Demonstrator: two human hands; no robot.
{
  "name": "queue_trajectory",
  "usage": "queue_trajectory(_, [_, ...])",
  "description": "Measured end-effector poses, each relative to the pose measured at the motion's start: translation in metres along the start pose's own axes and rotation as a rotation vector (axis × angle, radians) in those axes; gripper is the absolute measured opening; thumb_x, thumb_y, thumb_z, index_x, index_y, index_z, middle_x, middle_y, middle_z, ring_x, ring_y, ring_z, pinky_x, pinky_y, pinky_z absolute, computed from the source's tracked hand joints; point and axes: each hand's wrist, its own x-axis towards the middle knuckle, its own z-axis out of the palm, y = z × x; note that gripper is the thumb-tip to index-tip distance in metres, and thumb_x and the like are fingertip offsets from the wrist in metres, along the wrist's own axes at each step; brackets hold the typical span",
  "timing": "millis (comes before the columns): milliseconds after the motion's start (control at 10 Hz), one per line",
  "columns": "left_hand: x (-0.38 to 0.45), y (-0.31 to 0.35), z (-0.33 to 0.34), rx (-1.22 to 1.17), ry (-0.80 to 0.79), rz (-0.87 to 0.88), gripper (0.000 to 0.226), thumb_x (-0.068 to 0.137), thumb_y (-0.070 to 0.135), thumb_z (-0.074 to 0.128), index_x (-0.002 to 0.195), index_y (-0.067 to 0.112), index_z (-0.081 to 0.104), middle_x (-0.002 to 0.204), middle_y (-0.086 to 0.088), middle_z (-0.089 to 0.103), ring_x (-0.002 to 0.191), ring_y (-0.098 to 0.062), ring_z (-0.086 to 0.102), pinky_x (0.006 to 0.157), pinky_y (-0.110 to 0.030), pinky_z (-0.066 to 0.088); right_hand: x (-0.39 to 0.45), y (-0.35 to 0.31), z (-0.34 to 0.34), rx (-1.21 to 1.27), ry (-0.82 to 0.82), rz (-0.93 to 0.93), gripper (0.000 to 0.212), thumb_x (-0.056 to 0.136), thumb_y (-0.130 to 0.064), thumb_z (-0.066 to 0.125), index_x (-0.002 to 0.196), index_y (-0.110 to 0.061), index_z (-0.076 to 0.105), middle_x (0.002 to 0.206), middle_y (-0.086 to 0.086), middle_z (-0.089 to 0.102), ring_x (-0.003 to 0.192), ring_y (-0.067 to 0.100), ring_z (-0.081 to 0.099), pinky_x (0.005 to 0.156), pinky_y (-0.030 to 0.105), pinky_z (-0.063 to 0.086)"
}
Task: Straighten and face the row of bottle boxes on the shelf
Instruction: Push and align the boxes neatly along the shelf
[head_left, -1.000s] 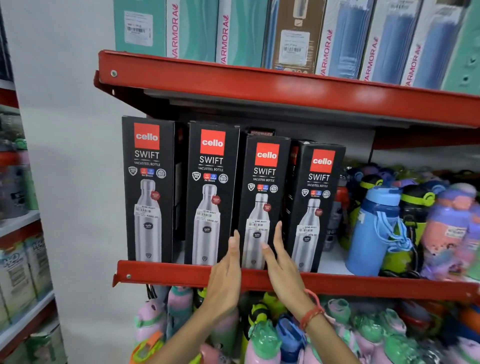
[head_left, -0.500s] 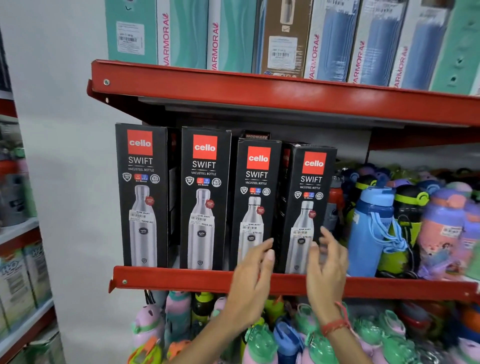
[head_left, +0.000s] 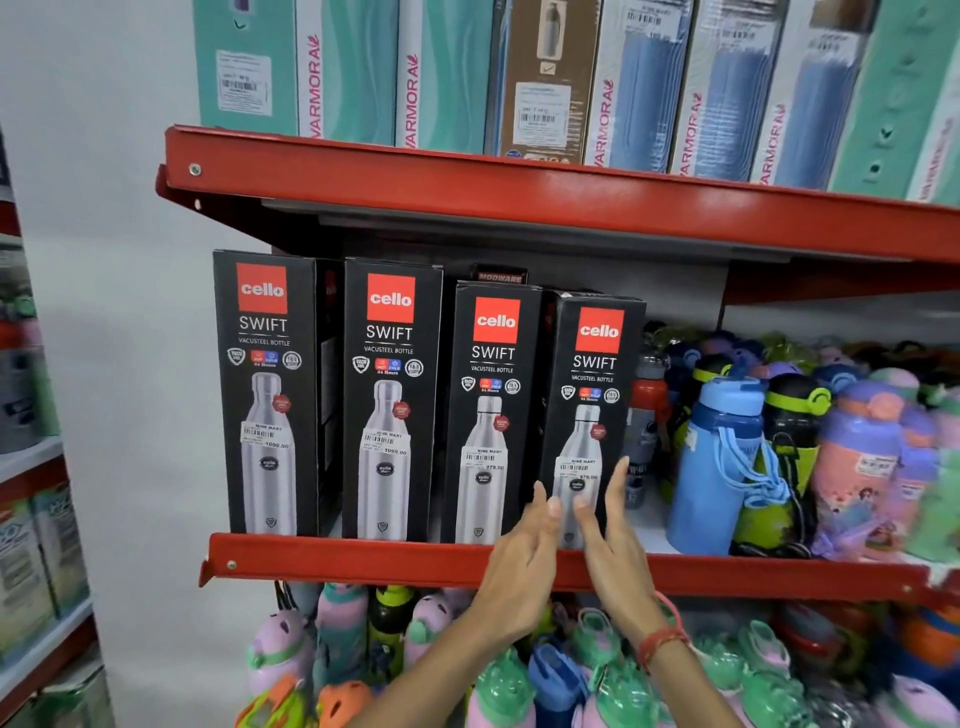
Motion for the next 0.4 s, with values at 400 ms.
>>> queue_trajectory(400, [-0.015,0.034,-0.042,0.130,0.096,0.230,0.063,0.095,0.055,0.026,0.150,0.026,0.016,0.153,-0.009,0.037,0.137,-0.024,0.039,0.114,-0.034,0.032,-0.001,-0.055,0.007,-0.144,0.297,-0.236,0.064,0.095,-0.052,0.028,0.147,-0.038,-0.004,0.161,-0.002,0.009,0.148,0.014,0.010,0.118,0.044,0.023])
